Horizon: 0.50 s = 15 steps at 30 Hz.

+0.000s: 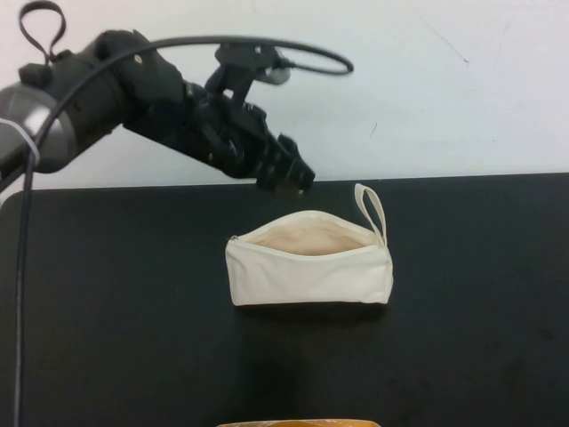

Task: Put eraser into pencil case
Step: Place the eraser on the pencil case

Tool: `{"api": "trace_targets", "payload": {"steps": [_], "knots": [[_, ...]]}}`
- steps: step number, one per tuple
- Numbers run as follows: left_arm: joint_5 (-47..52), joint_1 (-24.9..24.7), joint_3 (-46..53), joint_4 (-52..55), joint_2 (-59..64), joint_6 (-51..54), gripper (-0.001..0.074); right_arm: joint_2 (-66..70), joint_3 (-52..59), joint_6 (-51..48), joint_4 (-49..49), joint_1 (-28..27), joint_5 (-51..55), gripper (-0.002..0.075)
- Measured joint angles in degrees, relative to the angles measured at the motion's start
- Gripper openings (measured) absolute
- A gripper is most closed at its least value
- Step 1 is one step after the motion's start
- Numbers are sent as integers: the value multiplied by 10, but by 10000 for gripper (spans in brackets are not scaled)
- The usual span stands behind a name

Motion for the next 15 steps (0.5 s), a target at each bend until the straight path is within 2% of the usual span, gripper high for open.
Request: {"api": "trace_targets", "payload": {"steps": [6,9,12,14,15], "knots": [[8,-14,0,71,14,27,431,0,0,0,0,0,0,-1],[17,-24,-9,103,14,31,428,0,0,0,0,0,0,-1],[53,-25,-41,135,14,27,299,0,0,0,0,0,0,-1],[88,-25,-75,173,9,14,147,0,0,0,0,0,0,-1],[102,-25,-89,190,5,5,97,0,0,0,0,0,0,-1]]}}
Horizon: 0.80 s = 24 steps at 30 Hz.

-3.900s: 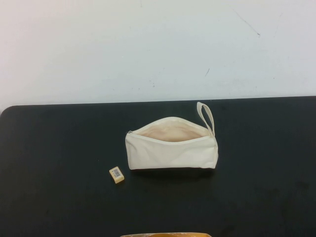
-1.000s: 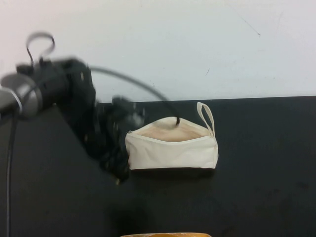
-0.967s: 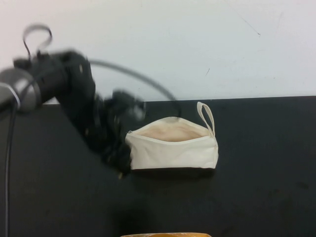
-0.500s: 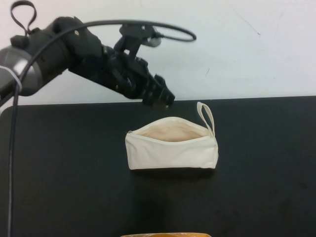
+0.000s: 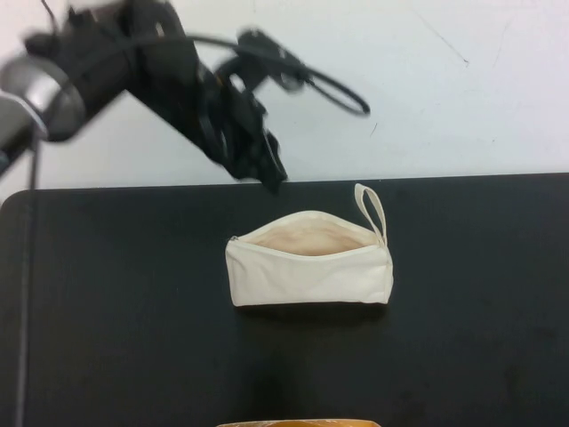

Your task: Put eraser into pencil case

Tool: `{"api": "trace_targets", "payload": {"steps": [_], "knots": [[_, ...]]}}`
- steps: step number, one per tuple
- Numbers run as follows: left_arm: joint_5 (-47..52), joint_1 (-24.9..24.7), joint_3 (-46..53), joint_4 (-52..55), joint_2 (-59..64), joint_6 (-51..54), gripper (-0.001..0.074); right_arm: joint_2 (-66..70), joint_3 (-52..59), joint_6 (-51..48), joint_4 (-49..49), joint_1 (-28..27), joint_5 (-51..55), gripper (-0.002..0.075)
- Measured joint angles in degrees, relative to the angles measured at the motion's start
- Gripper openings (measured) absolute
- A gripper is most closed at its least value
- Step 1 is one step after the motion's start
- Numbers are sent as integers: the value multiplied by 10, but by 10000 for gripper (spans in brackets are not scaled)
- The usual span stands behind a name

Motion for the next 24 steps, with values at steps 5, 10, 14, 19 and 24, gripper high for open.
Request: {"api": "trace_targets", "payload": {"steps": [5,10,14,19,24], "knots": [[42,-1,-69,94,-61,-92,12,0,0,0,0,0,0,-1],[50,-1,-77,157,-164,-158,2,0,0,0,0,0,0,-1],[54,-1,-76,186,-255,-185,0,0,0,0,0,0,0,-1],[40,-1,-8,228,-396,-217,0,0,0,0,0,0,0,-1],[-36,-1,171,310,-568,-294,0,0,0,0,0,0,0,-1]]}}
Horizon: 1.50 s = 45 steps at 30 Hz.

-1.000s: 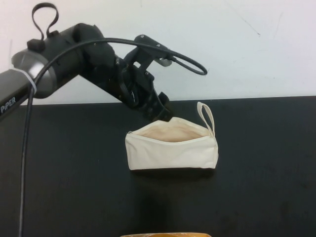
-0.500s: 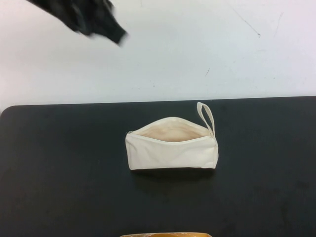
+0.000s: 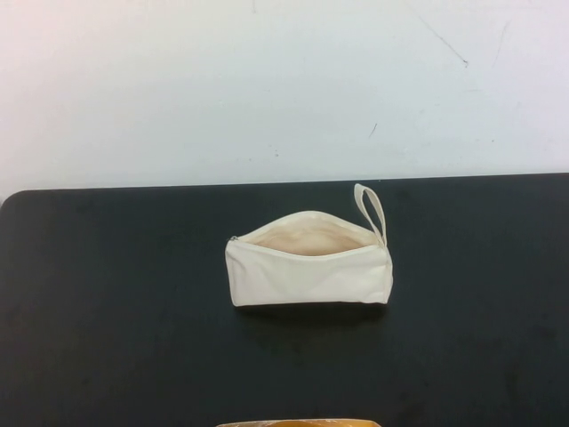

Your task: Put eraser into pencil case

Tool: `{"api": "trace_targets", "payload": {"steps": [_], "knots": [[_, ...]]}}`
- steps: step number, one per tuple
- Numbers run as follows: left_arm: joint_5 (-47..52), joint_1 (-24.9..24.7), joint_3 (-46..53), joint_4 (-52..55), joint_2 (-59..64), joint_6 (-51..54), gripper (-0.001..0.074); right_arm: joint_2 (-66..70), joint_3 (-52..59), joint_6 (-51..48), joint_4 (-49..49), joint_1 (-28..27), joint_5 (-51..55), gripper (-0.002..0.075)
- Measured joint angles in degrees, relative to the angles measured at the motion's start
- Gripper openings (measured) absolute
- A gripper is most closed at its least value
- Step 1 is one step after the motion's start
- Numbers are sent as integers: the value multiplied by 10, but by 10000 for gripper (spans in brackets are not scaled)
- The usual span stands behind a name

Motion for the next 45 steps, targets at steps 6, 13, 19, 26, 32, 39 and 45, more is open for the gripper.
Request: {"api": "trace_targets", "payload": {"steps": [6,13,19,26,32,39,45], "knots": [[-92,0,251,86,-209,-125,0,0,0,0,0,0,0,-1],[-150,0,431,73,-287,-166,-1,0,0,0,0,0,0,-1],[-180,0,512,-50,-291,-175,0,0,0,0,0,0,0,-1],[-181,0,608,-125,-291,-175,0,0,0,0,0,0,0,-1],[-199,4,687,-129,-314,-176,0,0,0,0,0,0,0,-1],[-332,95,793,-120,-427,-176,0,0,0,0,0,0,0,-1],[-422,159,894,-117,-510,-176,0,0,0,0,0,0,0,-1]]}}
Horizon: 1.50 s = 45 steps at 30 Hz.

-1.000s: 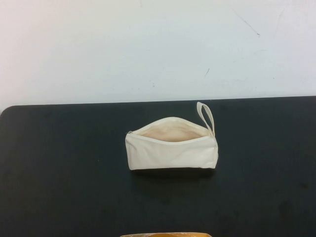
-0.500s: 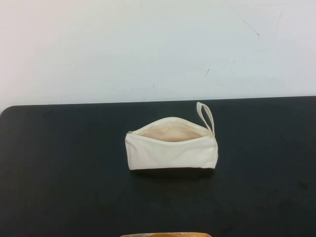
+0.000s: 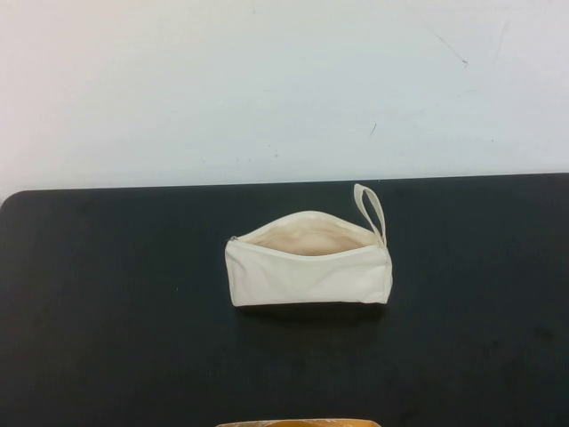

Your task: Put eraser into pencil case

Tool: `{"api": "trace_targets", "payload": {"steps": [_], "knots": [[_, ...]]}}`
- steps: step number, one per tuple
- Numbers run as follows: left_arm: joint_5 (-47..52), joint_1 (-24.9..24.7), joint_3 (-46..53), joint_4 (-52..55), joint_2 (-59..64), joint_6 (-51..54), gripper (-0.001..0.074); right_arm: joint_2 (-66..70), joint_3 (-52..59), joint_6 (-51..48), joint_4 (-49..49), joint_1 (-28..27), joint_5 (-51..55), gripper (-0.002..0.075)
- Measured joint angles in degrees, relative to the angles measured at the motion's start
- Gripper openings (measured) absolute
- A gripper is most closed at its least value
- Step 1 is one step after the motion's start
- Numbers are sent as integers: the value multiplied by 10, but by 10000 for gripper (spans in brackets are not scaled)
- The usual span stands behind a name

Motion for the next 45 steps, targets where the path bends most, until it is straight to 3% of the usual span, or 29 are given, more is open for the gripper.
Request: {"api": "trace_targets", "payload": {"steps": [4,18,22,45], "knots": [[77,16,7,-4,-31,-3,-1,-1,0,0,0,0,0,-1],[80,17,6,-4,-32,35,0,-1,0,0,0,0,0,-1],[80,17,6,-4,-32,89,-1,-1,0,0,0,0,0,-1],[80,17,6,-17,-32,75,-1,-1,0,0,0,0,0,-1]]}}
